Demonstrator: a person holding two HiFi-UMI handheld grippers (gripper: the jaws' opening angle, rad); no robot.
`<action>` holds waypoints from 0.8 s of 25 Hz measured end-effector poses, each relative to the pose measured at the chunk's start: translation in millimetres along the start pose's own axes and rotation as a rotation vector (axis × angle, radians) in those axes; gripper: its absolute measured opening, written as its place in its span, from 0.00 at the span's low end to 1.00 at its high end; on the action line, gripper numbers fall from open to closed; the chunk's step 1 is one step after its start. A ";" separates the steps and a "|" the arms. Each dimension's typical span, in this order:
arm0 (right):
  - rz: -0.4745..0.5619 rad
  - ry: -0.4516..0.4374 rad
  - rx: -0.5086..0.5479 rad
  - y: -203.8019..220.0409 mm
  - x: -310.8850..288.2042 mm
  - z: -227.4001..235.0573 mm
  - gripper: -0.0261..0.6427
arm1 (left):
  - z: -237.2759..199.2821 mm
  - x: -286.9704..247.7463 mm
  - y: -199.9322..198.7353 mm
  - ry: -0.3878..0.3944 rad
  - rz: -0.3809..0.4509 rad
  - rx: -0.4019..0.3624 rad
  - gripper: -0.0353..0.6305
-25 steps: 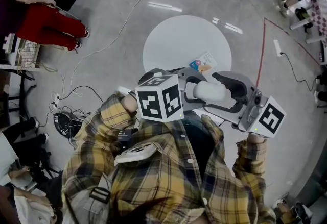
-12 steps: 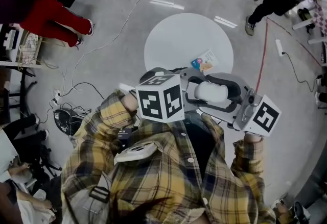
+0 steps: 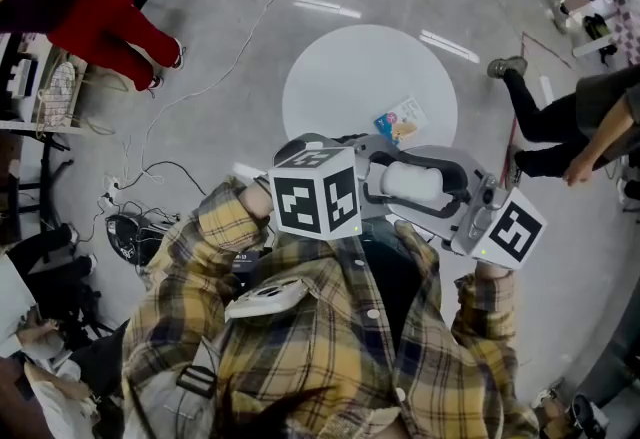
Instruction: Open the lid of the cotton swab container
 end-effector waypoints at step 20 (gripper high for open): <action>-0.001 -0.089 -0.057 5.6 1.5 5.9 0.38 | 3.0 -7.8 1.3 0.033 0.009 0.037 0.38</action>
Point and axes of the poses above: the fingertips, and each gripper's own axes: x backward along the fingers, z to its right, y out of its underside, the point moved 7 cm from there along x, backward along the fingers, and after that the axes turned 12 degrees about -z, right-handed, at the moved point
